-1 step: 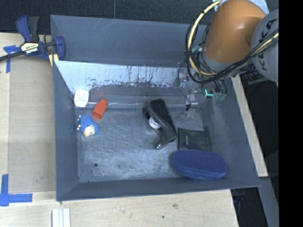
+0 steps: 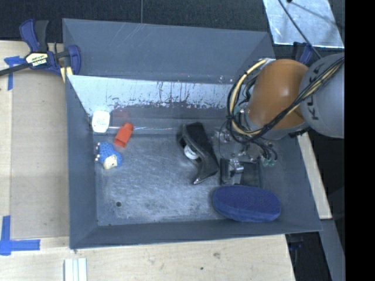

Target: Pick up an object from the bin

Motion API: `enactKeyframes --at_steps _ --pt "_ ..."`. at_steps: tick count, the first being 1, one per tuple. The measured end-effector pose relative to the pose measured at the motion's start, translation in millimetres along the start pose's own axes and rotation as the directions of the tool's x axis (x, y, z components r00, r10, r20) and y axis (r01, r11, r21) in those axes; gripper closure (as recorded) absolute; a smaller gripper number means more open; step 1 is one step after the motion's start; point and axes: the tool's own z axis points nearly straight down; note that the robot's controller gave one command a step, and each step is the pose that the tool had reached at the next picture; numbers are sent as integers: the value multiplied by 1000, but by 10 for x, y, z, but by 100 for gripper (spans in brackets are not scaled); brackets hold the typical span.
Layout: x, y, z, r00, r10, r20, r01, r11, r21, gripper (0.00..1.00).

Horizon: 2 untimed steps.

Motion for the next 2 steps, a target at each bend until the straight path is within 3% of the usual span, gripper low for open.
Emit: enactKeyframes --at_steps 1,2 --pt "608 -428 -228 996 89 5 -89 996 2 0" --pt "422 -553 -698 954 -299 13 299 954 7 0"
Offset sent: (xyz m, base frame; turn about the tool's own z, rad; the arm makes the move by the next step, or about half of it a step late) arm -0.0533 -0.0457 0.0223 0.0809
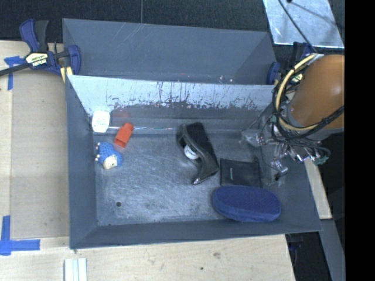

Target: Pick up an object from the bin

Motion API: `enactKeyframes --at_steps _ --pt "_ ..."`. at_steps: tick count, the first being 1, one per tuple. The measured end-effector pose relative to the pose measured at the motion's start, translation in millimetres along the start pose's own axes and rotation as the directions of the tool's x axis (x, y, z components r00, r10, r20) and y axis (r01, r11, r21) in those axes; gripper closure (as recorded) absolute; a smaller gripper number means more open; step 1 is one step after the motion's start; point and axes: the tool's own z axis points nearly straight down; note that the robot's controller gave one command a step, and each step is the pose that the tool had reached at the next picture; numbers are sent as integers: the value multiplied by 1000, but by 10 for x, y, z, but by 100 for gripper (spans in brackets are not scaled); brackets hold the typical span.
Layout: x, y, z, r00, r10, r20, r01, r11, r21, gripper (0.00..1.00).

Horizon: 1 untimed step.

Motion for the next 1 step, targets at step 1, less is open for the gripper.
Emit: enactKeyframes --at_steps 1 --pt "-198 33 956 993 121 -7 -121 993 -4 0"
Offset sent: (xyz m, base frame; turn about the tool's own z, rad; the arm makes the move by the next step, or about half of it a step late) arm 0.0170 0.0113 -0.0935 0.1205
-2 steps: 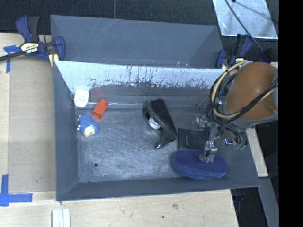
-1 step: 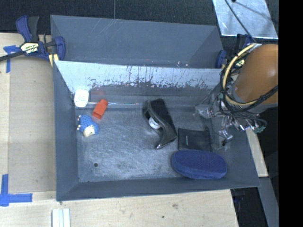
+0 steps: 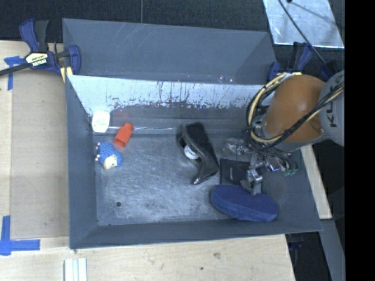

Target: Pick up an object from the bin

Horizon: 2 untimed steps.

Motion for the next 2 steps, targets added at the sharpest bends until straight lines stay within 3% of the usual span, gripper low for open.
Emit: enactKeyframes --at_steps 1,2 --pt "-8 -5 -27 1000 0 3 0 1000 1 100" --pt "334 37 -1462 1000 18 9 -18 1000 5 100"
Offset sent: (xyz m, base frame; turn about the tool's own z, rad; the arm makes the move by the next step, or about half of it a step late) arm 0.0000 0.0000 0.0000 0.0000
